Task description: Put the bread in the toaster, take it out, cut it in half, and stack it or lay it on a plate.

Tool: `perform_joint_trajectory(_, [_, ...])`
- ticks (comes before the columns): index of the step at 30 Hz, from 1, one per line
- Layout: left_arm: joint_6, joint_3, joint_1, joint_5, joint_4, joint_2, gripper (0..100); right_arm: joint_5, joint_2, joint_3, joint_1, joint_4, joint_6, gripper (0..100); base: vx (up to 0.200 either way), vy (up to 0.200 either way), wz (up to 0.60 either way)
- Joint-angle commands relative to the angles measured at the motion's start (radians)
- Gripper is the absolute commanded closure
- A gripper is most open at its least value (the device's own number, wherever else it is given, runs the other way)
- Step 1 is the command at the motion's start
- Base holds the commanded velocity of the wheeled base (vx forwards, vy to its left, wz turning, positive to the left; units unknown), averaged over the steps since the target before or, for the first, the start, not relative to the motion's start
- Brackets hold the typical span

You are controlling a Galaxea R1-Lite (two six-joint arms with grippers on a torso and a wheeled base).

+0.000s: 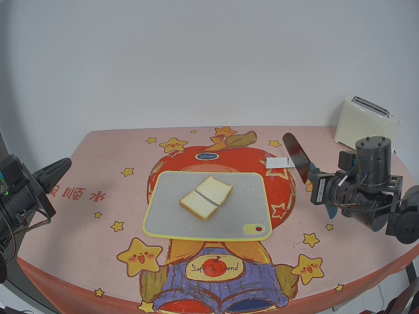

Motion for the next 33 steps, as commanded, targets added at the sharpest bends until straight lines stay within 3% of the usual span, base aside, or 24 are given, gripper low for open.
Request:
perform_joint_trajectory(1, [0.0, 0.0, 0.0, 0.0, 0.0, 0.0, 100, 0.001, 0.004, 0.001, 0.001, 0.0, 0.0, 100, 0.0, 0.0, 0.0])
perform_joint_trajectory(33, [0.001, 0.006, 0.0, -0.001, 0.0, 0.0, 100, 0.001, 0.025, 0.014, 0.003, 0.0, 0.0, 100, 0.0, 0.0, 0.0])
